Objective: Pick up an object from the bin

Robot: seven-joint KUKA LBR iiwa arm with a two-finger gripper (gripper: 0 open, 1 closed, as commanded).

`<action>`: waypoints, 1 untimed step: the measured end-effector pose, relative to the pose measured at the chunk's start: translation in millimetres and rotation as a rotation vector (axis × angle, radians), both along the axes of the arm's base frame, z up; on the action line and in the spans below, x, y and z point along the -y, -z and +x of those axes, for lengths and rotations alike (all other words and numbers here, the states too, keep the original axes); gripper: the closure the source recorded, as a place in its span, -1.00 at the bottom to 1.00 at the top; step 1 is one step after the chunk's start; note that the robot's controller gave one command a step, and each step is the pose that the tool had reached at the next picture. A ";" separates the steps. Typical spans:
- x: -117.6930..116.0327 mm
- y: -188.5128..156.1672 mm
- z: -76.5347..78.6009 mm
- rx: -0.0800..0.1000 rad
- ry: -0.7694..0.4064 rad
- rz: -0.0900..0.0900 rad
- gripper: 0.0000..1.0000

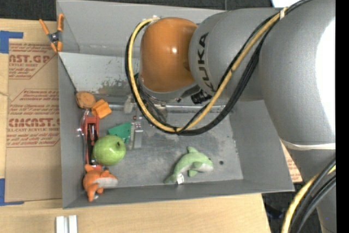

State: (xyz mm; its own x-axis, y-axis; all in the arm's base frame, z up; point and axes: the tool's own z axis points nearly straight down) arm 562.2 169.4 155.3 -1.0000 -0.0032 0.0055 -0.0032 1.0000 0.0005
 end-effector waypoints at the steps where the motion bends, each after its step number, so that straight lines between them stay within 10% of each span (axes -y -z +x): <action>1: 0.8 -4.9 1.5 0.007 0.002 0.001 -1.00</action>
Offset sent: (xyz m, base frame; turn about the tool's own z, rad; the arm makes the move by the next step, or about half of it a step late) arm 0.0210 0.0523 -0.0485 -0.8922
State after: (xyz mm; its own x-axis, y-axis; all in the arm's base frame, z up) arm 563.7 168.6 160.2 -1.0000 -0.0012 -0.0011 -0.0012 1.0000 0.0018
